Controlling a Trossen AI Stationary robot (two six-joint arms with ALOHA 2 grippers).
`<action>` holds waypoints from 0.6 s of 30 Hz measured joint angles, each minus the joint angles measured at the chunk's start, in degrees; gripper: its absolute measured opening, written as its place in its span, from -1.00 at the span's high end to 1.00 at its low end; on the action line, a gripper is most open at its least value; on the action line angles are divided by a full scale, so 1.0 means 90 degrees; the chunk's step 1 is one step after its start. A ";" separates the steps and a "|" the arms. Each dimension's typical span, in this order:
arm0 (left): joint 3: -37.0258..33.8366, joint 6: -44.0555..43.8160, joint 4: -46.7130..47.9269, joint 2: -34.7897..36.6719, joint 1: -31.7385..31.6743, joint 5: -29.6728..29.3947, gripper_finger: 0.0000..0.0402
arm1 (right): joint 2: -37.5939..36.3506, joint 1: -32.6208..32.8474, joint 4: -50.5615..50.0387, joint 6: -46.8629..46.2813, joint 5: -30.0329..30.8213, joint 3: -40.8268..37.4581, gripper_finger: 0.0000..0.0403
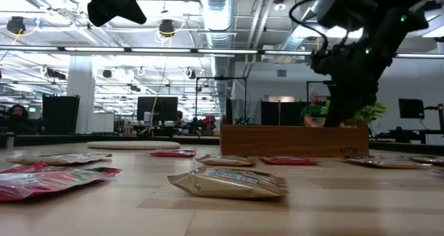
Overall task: Pick & Place Tea
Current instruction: Put the orange tea bag into the right section of the wooden organizer, then put the brown tea bag into the middle section of the wooden organizer
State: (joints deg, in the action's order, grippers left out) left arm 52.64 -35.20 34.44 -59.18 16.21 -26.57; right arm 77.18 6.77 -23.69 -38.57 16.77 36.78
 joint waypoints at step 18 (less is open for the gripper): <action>0.0000 -0.0009 -0.0046 0.0000 0.0000 0.0450 1.00 | -0.0843 0.0495 -0.2553 -0.1028 0.0122 0.0764 1.00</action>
State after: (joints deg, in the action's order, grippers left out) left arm 52.64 -35.28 34.02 -59.18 16.21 -22.51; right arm 69.60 11.22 -46.67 -47.82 17.86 43.66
